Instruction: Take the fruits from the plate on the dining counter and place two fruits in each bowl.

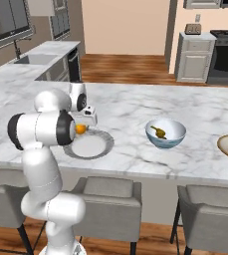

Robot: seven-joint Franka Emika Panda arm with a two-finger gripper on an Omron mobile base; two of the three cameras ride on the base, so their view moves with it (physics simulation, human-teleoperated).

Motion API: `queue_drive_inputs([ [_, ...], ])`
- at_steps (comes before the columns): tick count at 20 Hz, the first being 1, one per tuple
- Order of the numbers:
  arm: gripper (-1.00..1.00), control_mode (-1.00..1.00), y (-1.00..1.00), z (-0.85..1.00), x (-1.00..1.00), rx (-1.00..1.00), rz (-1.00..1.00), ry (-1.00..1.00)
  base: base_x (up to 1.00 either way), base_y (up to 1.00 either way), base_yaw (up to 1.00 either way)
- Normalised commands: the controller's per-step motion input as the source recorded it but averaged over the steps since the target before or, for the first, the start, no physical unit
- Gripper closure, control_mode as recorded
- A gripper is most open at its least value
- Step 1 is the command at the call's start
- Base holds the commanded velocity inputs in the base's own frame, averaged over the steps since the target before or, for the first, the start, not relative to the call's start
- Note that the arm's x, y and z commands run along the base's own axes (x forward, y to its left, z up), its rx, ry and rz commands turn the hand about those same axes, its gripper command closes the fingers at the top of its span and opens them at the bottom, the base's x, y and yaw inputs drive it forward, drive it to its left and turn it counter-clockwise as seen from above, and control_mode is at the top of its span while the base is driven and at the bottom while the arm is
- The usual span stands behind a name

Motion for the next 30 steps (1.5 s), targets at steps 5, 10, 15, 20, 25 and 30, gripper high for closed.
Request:
queue_drive_inputs([
  [5,1.0,-1.0,-0.31,0.28,-0.67,0.0,0.0,0.0,0.0,0.0,0.0],
  [10,1.0,1.0,-0.03,0.02,-0.15,0.0,0.0,0.0,-0.28,-0.27,0.0],
  [15,1.0,1.0,0.0,0.0,0.0,0.0,0.0,0.0,-0.4,-1.0,0.0],
  [20,1.0,1.0,0.0,0.0,0.0,0.0,0.0,0.0,0.0,-1.0,0.0],
  [25,1.0,1.0,0.0,0.0,0.0,0.0,0.0,0.0,0.0,-1.0,0.0],
  [30,1.0,1.0,0.0,0.0,0.0,0.0,0.0,0.0,0.0,-1.0,0.0],
])
